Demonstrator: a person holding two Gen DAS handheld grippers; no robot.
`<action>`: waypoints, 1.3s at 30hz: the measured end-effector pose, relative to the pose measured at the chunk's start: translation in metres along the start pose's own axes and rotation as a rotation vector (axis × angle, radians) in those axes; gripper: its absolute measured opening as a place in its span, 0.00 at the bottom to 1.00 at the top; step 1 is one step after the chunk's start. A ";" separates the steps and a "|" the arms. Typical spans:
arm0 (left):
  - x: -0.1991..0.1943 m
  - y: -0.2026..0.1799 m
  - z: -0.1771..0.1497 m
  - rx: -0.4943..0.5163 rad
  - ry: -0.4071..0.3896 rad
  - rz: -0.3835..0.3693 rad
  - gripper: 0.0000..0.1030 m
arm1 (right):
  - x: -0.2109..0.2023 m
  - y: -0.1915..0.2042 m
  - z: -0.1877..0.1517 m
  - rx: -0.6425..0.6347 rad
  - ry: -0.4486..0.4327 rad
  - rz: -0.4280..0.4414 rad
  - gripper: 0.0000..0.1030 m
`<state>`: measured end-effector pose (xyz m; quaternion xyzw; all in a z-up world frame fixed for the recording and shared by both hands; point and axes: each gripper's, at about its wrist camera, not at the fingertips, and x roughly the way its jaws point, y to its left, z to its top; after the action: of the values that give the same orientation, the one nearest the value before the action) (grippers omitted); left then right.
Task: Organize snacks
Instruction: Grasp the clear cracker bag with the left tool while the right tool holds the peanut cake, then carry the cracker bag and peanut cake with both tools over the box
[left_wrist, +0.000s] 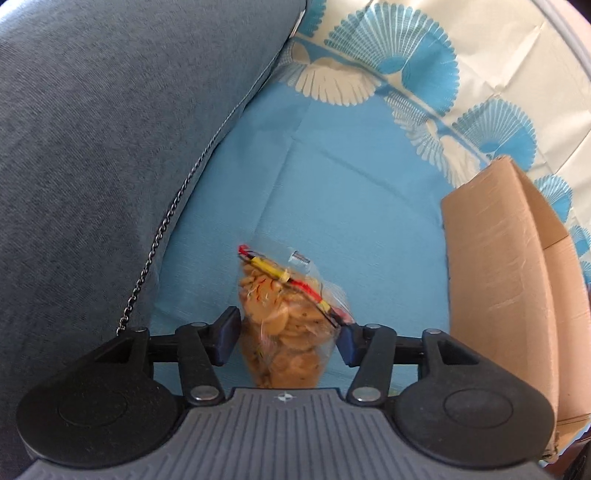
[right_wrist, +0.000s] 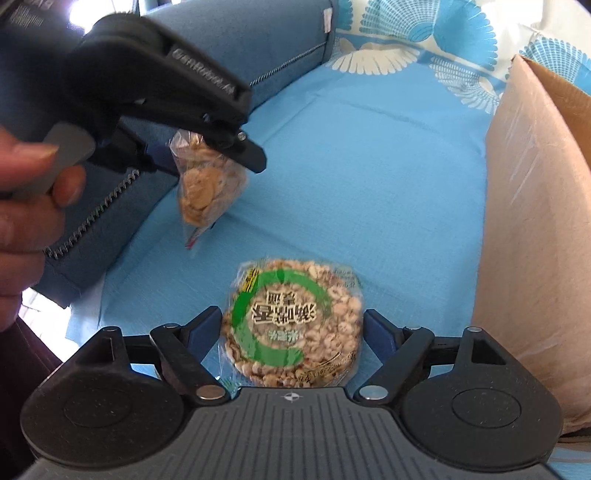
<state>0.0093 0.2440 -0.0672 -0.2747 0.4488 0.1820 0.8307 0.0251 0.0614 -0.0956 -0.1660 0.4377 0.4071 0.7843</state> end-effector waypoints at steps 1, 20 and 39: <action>0.001 -0.001 0.000 0.003 0.006 0.007 0.60 | 0.001 0.001 0.000 -0.005 0.002 -0.002 0.82; 0.014 -0.005 0.002 0.057 0.039 0.071 0.59 | 0.007 0.008 -0.001 -0.027 0.016 -0.015 0.79; -0.069 -0.022 0.010 0.072 -0.258 0.029 0.48 | -0.088 0.001 0.015 0.030 -0.327 -0.104 0.79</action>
<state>-0.0088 0.2287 0.0019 -0.2123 0.3484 0.2117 0.8881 0.0074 0.0276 -0.0151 -0.1082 0.3009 0.3809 0.8675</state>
